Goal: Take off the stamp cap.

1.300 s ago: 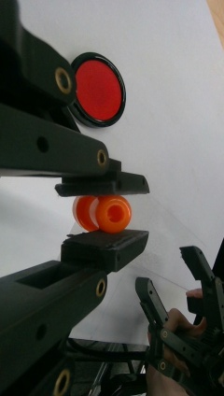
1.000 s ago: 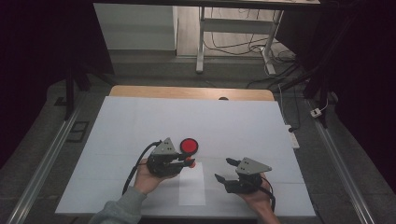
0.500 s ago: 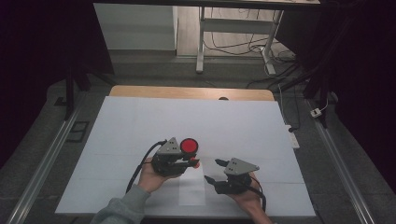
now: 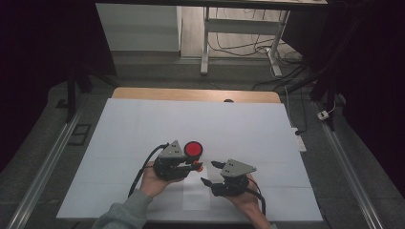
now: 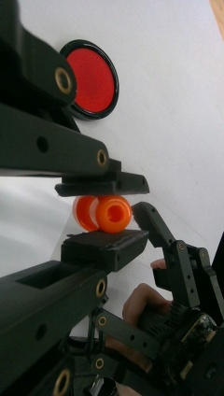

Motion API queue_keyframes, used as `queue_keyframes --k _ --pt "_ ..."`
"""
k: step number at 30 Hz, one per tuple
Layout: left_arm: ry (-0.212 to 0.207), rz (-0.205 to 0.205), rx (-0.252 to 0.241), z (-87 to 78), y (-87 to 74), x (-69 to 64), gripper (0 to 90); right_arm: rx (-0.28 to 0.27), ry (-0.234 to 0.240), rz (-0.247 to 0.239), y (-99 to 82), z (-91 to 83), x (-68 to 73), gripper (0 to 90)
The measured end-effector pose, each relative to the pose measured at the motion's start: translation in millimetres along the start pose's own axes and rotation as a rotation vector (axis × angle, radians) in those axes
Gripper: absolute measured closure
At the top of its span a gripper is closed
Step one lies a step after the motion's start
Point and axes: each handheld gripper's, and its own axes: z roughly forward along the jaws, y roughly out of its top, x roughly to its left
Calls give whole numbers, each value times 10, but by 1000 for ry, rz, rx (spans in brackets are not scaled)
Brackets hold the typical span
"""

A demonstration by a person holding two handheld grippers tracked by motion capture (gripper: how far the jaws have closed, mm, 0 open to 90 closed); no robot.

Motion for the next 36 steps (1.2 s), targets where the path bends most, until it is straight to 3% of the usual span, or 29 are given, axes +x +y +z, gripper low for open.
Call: queue_keyframes --k 9,25,36 --pt "16 -6 -3 -33 -25 10 721 -7 18 -17 79 66 16 349" --pt "10 -1 -4 -21 -24 -11 721 11 26 -48 128 156 82 377" --pt "6 0 -2 0 -18 -12 720 19 13 -61 151 174 113 460"
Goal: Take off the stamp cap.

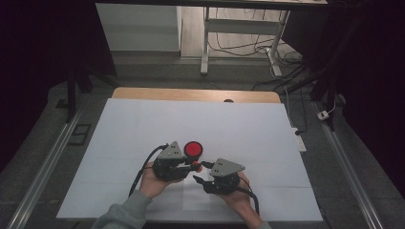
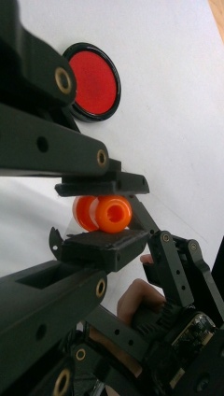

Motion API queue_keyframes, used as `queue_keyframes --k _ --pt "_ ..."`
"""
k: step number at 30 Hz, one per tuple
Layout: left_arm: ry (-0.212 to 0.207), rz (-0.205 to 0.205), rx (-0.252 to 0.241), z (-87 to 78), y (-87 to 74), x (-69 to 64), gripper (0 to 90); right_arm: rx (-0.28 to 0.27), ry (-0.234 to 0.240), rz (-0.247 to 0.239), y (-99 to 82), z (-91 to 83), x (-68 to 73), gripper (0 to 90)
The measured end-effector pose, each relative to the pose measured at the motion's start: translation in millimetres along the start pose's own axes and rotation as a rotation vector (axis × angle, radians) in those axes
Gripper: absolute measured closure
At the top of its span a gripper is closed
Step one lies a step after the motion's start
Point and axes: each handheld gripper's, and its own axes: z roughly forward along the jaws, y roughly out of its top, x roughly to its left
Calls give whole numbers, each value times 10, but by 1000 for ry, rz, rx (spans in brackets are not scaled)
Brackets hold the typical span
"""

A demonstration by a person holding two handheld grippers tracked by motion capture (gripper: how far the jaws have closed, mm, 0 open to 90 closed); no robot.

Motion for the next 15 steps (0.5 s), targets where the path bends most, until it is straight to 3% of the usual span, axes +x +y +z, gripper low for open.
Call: queue_keyframes --k 15 --pt "-3 1 3 11 0 1 721 3 -13 3 10 17 10 578"
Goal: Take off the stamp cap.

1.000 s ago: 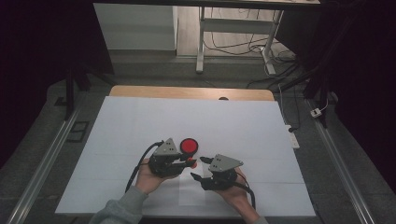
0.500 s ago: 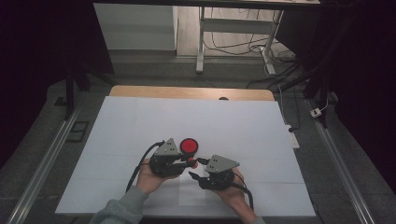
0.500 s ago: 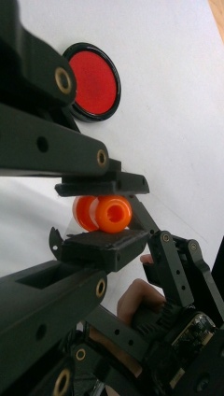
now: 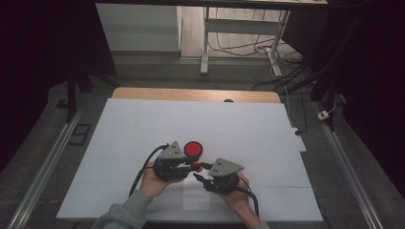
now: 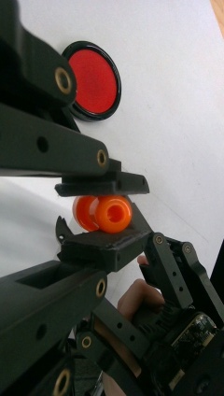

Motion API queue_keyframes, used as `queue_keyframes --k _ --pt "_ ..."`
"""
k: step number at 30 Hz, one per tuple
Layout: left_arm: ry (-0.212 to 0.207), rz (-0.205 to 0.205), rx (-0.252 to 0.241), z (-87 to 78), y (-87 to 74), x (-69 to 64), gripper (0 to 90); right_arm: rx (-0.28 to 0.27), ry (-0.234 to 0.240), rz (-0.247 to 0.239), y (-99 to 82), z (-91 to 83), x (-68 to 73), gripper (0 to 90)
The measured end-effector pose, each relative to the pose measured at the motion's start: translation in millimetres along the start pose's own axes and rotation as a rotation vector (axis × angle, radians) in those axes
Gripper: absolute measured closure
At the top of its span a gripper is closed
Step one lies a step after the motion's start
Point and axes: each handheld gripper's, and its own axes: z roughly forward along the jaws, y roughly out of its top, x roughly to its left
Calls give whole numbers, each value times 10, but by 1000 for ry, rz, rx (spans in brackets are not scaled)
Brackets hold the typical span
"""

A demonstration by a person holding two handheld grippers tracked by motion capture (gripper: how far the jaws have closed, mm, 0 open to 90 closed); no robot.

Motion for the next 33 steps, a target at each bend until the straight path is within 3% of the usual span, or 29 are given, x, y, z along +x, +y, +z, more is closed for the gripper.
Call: queue_keyframes --k 9,33 --pt "0 2 5 11 -3 -7 721 1 -8 2 -2 0 -5 632" --pt "-14 3 -4 5 -30 12 724 -3 -34 -11 -18 0 38 653"
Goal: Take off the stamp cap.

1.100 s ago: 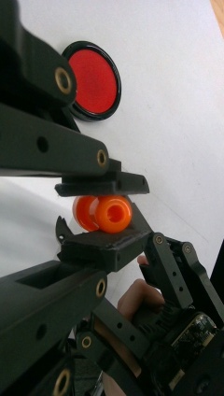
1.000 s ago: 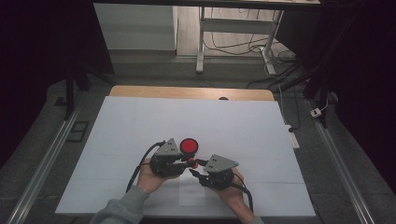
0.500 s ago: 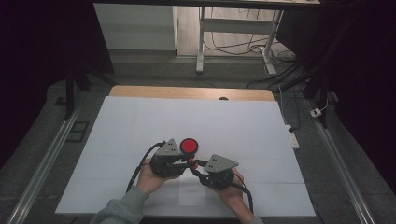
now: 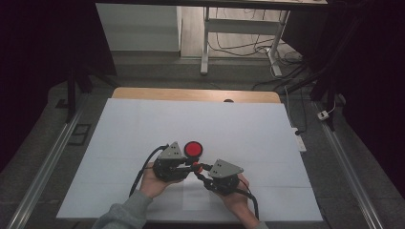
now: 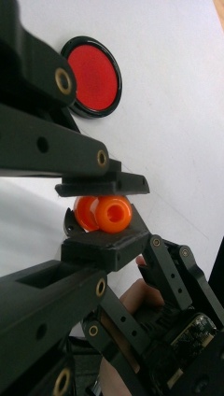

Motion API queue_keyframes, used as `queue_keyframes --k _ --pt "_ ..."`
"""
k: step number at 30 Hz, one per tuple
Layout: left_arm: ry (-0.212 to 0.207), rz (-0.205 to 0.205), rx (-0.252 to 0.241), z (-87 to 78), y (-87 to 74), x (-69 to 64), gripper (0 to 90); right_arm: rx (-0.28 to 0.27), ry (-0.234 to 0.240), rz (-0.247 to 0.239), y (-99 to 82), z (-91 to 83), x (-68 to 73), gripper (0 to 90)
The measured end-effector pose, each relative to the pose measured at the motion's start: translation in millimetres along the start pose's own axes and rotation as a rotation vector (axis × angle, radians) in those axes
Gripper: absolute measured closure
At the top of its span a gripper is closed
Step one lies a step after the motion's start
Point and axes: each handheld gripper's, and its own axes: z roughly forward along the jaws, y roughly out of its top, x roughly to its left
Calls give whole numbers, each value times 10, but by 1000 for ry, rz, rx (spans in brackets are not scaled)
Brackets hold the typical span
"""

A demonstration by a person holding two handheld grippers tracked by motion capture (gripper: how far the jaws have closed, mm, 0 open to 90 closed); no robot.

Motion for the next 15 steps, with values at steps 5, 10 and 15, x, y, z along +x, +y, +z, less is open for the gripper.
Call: queue_keyframes --k 5,10,15 --pt "3 7 1 -2 -5 -9 725 -4 2 9 -13 1 6 654" --pt "1 2 -4 -3 -11 -5 726 -10 1 8 -22 3 9 654" --pt "-2 -5 -13 -10 -15 -4 726 -21 7 17 -26 -2 3 655"
